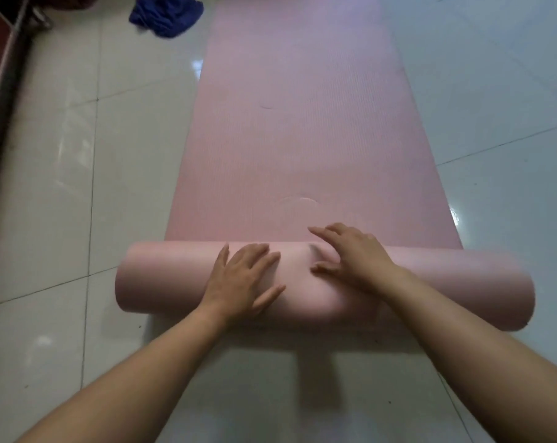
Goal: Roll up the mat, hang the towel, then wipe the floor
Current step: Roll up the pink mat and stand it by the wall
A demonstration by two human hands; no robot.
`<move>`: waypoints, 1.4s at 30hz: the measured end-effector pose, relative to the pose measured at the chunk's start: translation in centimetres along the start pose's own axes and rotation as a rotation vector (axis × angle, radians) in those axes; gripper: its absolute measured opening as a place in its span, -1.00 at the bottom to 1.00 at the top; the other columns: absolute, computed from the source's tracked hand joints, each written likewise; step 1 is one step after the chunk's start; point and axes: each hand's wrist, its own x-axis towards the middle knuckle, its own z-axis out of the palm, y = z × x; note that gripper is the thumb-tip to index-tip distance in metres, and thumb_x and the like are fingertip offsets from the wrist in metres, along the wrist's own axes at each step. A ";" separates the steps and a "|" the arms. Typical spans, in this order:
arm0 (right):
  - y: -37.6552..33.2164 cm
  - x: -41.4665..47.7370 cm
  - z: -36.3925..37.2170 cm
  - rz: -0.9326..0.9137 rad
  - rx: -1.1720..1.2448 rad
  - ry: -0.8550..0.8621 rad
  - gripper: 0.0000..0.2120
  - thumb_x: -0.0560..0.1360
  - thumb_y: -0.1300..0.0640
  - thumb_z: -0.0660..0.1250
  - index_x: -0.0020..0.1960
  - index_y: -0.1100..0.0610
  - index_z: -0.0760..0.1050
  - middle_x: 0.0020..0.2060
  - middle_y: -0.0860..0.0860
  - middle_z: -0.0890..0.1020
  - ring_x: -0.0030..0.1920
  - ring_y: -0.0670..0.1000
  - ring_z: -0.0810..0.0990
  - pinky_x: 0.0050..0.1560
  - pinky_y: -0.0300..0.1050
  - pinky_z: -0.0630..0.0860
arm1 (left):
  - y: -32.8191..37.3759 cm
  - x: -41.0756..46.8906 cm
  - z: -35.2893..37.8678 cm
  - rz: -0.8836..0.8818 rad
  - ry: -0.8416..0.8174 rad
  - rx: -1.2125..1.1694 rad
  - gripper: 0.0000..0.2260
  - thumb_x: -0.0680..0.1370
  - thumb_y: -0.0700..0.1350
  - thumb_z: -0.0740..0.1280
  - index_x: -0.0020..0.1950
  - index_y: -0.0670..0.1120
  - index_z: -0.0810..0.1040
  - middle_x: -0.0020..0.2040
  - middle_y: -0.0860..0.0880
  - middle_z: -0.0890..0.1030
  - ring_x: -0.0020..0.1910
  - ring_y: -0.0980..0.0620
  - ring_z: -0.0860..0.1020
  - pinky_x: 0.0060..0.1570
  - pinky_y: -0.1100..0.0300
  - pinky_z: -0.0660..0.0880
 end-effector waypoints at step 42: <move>-3.0 4.5 2.6 0.171 -0.239 0.216 -0.42 0.48 -0.16 0.01 0.28 0.18 0.46 0.24 0.12 0.54 0.23 0.17 0.52 0.26 0.20 0.18 | -6.0 11.4 -1.8 0.037 -0.033 0.043 -0.32 0.43 0.27 -0.26 0.42 0.02 0.24 0.41 -0.04 0.34 0.37 -0.05 0.31 0.34 -0.10 0.20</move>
